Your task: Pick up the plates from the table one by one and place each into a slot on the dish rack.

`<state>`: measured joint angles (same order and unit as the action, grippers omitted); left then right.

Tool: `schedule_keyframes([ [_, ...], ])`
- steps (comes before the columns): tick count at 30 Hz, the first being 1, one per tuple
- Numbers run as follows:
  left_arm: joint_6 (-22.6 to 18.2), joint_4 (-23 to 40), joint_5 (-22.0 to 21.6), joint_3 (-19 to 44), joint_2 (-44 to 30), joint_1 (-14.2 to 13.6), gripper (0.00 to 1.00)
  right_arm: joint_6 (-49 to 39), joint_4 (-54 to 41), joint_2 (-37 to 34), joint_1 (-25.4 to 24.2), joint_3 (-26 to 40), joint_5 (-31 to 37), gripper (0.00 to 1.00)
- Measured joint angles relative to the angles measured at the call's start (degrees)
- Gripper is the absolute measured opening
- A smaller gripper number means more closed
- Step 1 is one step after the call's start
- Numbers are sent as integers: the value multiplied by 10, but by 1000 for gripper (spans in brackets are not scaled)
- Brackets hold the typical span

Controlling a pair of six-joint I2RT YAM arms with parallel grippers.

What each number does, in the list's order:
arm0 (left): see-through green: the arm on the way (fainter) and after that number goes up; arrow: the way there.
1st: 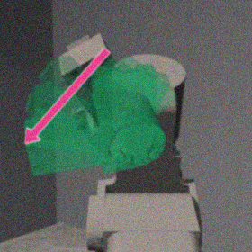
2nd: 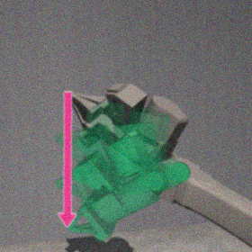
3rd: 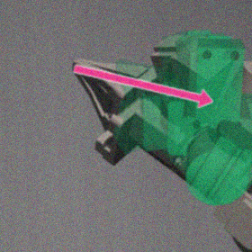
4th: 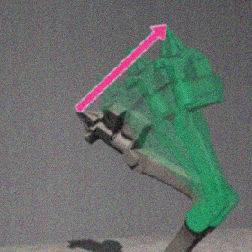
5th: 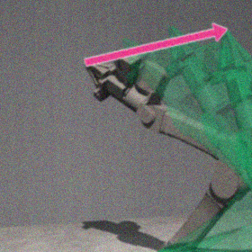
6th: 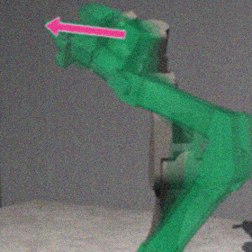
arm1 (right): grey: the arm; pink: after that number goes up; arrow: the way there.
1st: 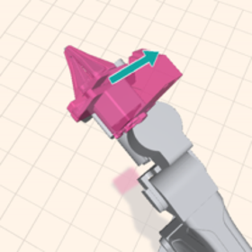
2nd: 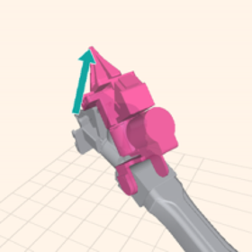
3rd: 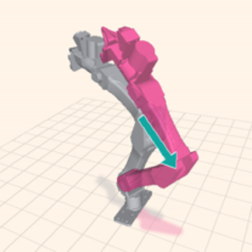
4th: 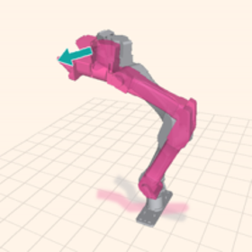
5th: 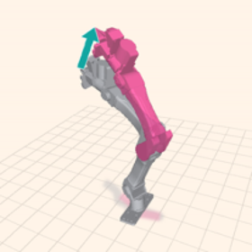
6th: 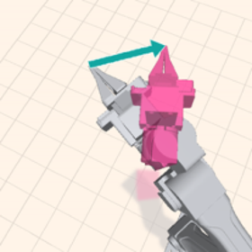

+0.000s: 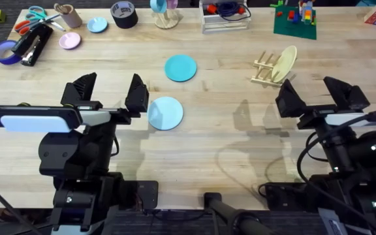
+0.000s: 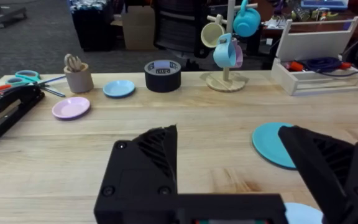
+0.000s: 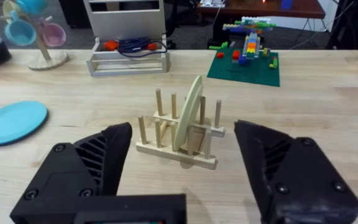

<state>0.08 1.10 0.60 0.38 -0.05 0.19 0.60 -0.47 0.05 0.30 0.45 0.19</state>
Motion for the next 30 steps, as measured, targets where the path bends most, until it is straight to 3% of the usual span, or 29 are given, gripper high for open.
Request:
schedule_keyframes([
  [25,-1,2,0,1,0,0,992,2,-7,0,0,2,0,995],
  [30,-1,65,0,25,0,0,993,2,-85,0,0,39,-1,995],
])
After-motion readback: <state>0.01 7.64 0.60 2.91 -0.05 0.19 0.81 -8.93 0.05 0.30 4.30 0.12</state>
